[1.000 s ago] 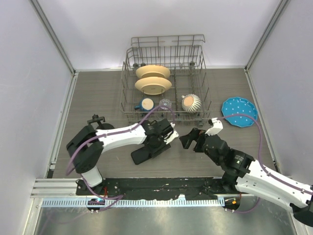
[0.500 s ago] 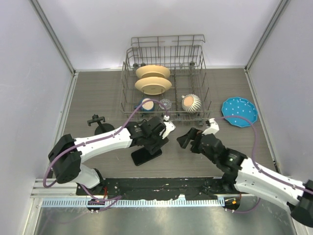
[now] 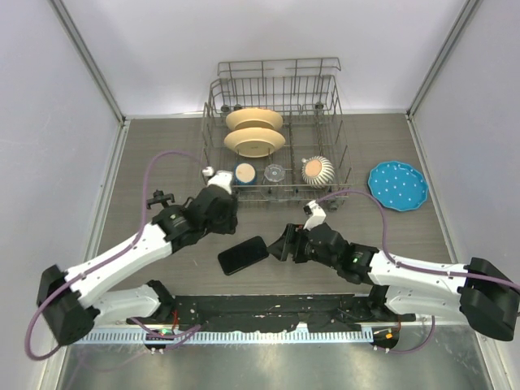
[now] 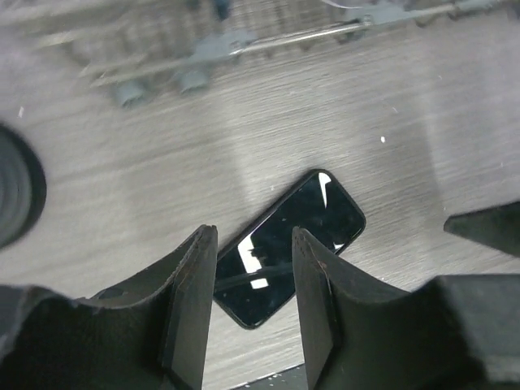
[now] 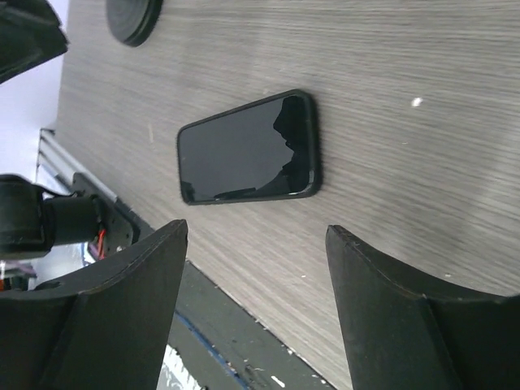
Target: Place the phone on the phone stand
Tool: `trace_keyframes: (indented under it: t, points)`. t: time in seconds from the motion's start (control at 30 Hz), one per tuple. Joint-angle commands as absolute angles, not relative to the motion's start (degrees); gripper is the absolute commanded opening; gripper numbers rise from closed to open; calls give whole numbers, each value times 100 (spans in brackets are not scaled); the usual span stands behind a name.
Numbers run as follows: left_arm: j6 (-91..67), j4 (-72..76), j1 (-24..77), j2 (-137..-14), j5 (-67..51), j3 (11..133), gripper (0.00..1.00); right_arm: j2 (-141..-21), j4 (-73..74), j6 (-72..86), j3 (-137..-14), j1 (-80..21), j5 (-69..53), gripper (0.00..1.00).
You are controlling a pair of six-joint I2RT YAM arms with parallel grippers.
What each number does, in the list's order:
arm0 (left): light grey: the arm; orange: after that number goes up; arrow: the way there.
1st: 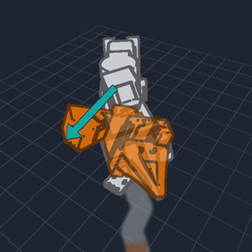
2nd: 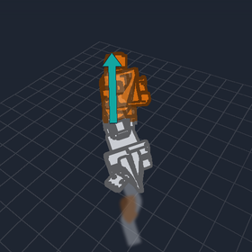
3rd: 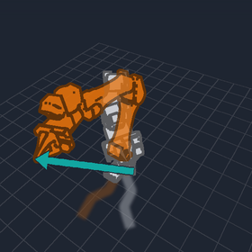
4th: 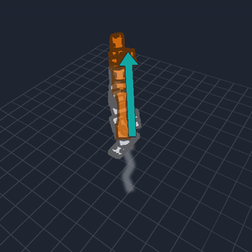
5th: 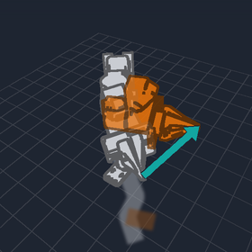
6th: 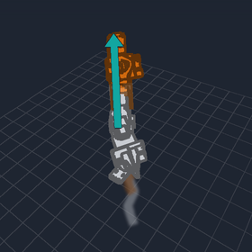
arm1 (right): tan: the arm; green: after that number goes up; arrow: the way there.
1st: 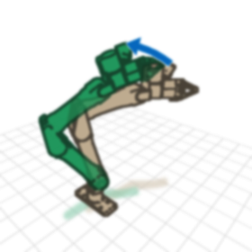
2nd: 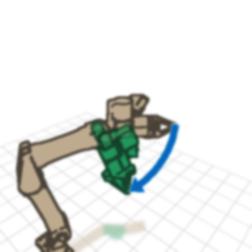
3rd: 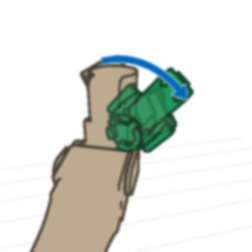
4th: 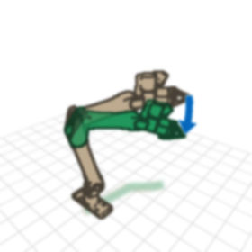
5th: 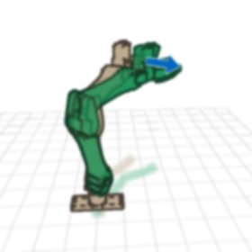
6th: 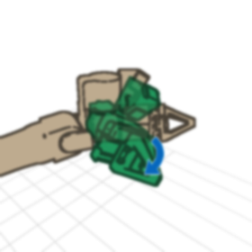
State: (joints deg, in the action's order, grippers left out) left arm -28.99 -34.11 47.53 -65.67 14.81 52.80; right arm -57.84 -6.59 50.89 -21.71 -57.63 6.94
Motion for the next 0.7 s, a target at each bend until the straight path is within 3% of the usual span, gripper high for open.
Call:
trace_keyframes:
  t: [0.0,0.23,0.67]
  points:
    - [-4867,-3155,4509,-5670,2599,4431,45,-5792,-1528,4966,-2171,-5950,730,73]
    - [-5449,-3129,4192,-6116,2830,4157,34,-5818,-1828,5089,-1943,-6003,721,66]
    - [-5958,-2804,4210,-7497,2629,3947,21,-5116,-1416,5291,-1723,-6012,967,68]
